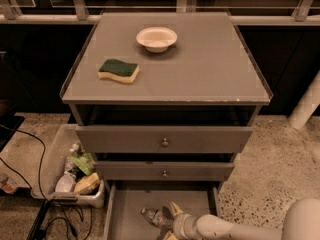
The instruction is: Pick water bottle from bottom drawer and place on counter
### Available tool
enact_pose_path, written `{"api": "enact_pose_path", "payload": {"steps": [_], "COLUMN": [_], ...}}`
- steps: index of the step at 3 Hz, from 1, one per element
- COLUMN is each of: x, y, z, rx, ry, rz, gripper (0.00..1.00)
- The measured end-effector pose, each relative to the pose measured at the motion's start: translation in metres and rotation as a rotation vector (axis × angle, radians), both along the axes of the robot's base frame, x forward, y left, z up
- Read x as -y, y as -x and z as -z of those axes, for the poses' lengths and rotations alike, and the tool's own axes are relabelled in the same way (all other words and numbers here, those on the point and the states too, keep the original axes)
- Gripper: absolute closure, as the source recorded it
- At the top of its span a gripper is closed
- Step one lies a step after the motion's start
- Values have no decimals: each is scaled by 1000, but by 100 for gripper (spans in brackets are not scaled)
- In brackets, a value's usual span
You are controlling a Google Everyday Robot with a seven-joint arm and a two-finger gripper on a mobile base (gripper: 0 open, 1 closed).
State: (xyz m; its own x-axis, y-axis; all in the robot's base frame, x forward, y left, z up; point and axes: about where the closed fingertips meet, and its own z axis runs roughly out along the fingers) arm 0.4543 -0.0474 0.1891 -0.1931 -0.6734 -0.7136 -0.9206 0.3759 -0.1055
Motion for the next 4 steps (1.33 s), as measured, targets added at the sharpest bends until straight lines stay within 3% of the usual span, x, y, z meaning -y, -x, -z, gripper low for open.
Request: {"api": "enact_pose_path", "payload": {"steps": [2,4], "x": [10,30], "y": [-20,-32], "z": [19,60], "rx": [127,153], "ry": [27,74], "rz": [-21,-36], "gripper": [0,0]}}
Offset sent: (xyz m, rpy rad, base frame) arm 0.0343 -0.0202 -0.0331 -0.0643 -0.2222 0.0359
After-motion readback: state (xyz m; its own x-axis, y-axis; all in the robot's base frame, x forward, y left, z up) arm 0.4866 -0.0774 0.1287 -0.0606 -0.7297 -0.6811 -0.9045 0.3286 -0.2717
